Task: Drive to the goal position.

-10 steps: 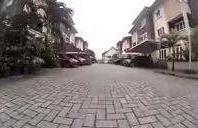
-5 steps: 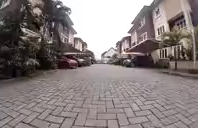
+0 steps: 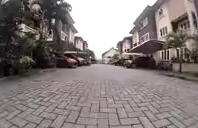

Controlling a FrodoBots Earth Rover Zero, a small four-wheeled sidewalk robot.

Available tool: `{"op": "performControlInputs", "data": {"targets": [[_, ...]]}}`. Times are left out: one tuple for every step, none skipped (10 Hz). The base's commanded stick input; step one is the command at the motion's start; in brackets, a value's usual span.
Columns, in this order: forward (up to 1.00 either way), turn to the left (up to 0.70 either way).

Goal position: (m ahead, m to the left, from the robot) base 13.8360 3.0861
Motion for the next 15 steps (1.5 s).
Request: {"op": "performControlInputs", "data": {"targets": [[0.7, 0.0], [0.7, 0.0], [0.7, 0.0], [0.7, 0.0], [0.7, 0.0], [0.7, 0.0], [0.7, 0.0], [0.7, 0.0], [0.7, 0.0], [0.7, 0.0], [0.7, 0.0], [0.7, 0.0], [0.7, 0.0], [0.7, 0.0], [0.7, 0.0]]}}
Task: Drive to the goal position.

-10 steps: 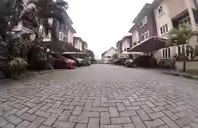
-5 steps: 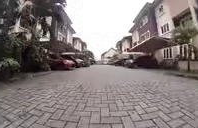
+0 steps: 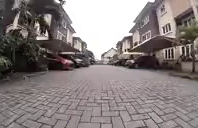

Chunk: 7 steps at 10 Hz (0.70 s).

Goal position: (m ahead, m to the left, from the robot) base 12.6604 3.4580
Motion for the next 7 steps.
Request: {"op": "performControlInputs", "data": {"targets": [[0.7, 0.0], [0.7, 0.0], [0.7, 0.0], [0.7, 0.0], [0.7, 0.0], [0.7, 0.0], [0.7, 0.0]]}}
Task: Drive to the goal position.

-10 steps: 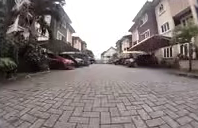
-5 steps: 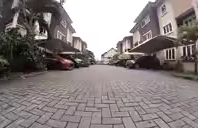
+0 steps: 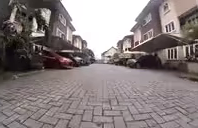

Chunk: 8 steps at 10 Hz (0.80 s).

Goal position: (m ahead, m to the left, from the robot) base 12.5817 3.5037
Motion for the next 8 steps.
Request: {"op": "performControlInputs", "data": {"targets": [[0.7, 0.0], [0.7, 0.0], [0.7, 0.0], [0.7, 0.0], [0.7, 0.0], [0.7, 0.0], [0.7, 0.0], [0.7, 0.0]]}}
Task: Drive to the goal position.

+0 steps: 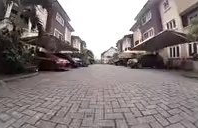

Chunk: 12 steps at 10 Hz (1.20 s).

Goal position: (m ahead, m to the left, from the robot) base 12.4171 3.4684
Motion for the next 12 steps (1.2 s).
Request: {"op": "performControlInputs", "data": {"targets": [[0.7, 0.0], [0.7, 0.0], [0.7, 0.0], [0.7, 0.0], [0.7, 0.0], [0.7, 0.0], [0.7, 0.0], [0.7, 0.0], [0.7, 0.0], [0.7, 0.0], [0.7, 0.0], [0.7, 0.0]]}}
